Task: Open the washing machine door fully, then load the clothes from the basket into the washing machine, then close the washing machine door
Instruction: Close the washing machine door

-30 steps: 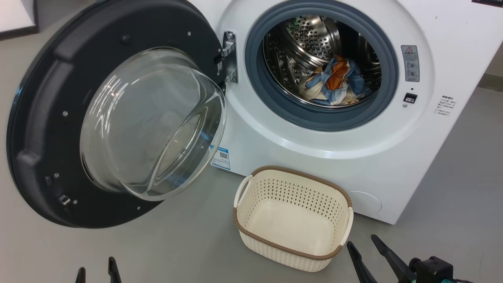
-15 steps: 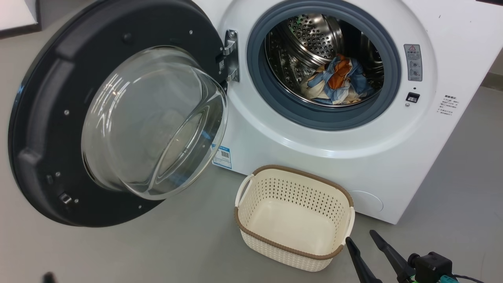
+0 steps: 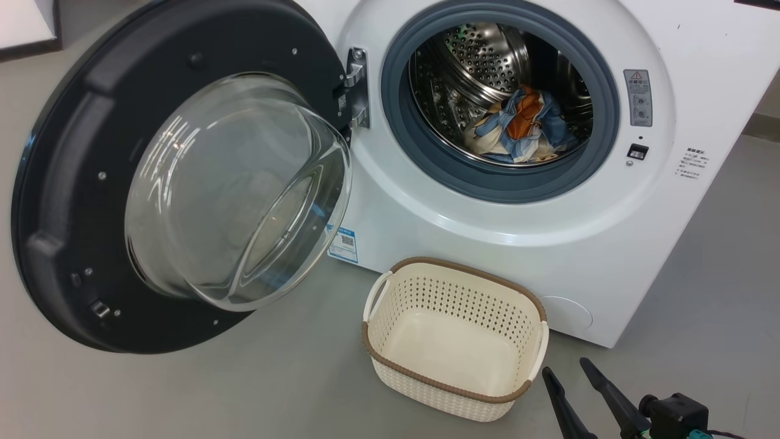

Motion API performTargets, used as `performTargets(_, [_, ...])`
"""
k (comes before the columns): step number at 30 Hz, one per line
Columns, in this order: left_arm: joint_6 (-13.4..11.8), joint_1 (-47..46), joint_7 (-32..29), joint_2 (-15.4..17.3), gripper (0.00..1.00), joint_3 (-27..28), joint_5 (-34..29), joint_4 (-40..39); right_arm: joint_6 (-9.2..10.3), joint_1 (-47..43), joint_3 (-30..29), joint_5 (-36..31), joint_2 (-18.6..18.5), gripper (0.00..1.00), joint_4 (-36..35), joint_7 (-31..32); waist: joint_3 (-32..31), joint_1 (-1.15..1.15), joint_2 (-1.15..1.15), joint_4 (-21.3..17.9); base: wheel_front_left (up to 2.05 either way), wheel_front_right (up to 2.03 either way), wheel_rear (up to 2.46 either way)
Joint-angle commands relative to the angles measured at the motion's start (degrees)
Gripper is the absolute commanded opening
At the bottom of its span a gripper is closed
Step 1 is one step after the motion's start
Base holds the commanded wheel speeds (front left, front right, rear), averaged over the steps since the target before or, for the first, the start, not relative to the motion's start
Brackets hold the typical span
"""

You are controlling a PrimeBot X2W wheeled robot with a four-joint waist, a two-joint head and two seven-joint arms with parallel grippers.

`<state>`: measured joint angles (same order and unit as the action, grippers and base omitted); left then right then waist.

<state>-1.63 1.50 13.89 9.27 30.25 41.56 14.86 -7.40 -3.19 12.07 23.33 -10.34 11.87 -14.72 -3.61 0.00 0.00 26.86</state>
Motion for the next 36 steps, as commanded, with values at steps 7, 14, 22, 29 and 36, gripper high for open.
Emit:
performTargets(7, [-2.1,-9.2,-4.5,9.0,0.0,4.1,2.7,5.5,-0.09,1.2,0.8,-0.6,0.2,1.0,-1.6,-0.3,0.6,0.0,0.0,-0.5,0.0,0.0,0.0])
performTargets(14, [-6.0,-18.9,-11.3,13.3,0.0,7.5,8.9,14.8,-0.09,1.8,1.1,-0.6,0.3,1.0,-1.4,-0.3,1.4,0.0,0.0,-1.3,0.0,0.0,0.0])
performTargets(22, [-11.0,-26.4,-13.3,18.1,0.0,12.0,13.0,25.2,-0.09,2.5,1.3,-0.4,0.0,1.0,-1.3,-0.3,1.8,0.0,0.0,-2.8,0.0,0.0,0.0])
performTargets(29, [-15.3,-29.8,-13.4,18.6,0.0,13.5,14.4,29.8,-0.09,2.5,1.3,-0.4,-0.3,1.0,-1.2,-0.3,2.2,0.0,0.0,-3.4,0.0,0.0,0.0])
performTargets(36, [-19.6,-31.7,-14.5,17.8,0.0,15.4,16.3,30.5,-0.09,2.8,1.7,-0.3,-0.9,1.0,-1.2,-0.3,2.3,0.0,0.0,-4.1,0.0,0.0,0.0])
